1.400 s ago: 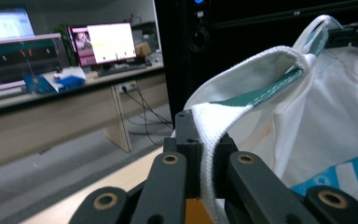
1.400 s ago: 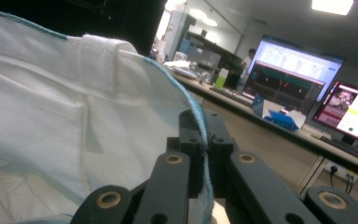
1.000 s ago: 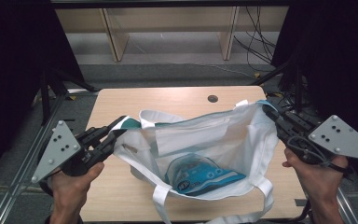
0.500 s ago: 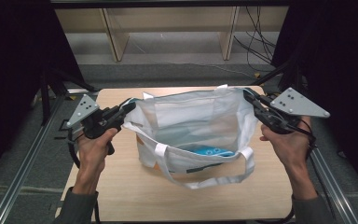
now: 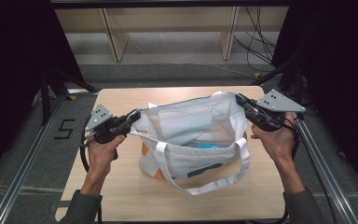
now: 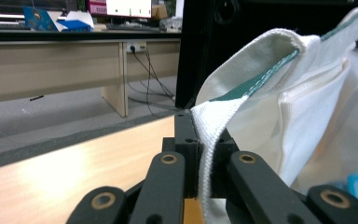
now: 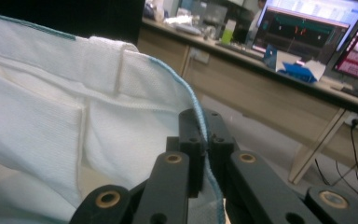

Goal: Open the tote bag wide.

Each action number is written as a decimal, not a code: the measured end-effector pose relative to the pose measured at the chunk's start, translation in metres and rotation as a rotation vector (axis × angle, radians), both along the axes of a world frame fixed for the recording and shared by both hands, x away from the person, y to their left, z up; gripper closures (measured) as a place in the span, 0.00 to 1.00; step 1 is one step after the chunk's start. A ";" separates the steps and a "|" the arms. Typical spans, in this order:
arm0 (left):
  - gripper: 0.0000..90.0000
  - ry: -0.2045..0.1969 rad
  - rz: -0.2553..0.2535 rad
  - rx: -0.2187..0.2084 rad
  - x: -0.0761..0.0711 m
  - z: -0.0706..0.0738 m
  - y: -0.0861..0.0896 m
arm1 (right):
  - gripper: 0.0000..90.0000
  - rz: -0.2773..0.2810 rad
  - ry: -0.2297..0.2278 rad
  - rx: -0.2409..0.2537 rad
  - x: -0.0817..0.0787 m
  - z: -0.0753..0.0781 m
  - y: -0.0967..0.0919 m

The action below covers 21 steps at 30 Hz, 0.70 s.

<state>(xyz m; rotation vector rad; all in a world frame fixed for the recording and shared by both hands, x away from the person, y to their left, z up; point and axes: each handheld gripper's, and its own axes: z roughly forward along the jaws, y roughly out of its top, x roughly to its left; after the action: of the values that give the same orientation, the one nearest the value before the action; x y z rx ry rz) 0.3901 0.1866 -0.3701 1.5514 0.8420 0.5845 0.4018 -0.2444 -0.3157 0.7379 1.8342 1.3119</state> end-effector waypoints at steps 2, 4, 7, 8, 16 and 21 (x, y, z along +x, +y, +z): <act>0.94 0.016 -0.008 0.005 0.000 -0.009 0.000 | 0.98 -0.005 0.015 -0.008 0.002 -0.007 0.000; 0.90 0.041 -0.019 -0.014 0.002 -0.014 0.000 | 0.98 -0.011 0.042 0.008 0.005 -0.016 -0.002; 0.77 0.064 -0.035 -0.051 0.002 -0.014 0.002 | 0.98 -0.015 0.040 0.007 0.006 -0.016 -0.001; 0.70 0.083 -0.046 -0.078 0.001 -0.014 0.002 | 0.98 -0.029 0.039 0.001 0.005 -0.015 0.000; 0.31 0.171 -0.175 -0.156 -0.016 0.000 0.008 | 0.98 -0.085 0.040 -0.026 0.009 -0.016 0.011; 0.17 0.159 -0.204 -0.166 -0.034 0.022 0.015 | 0.98 -0.095 0.042 -0.059 0.011 -0.017 0.017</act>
<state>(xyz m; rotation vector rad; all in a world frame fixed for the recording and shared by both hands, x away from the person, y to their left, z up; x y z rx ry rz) 0.3560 0.2013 -0.3486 1.5219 0.8182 0.2394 0.4125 -0.2274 -0.3328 0.8166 1.8393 1.1850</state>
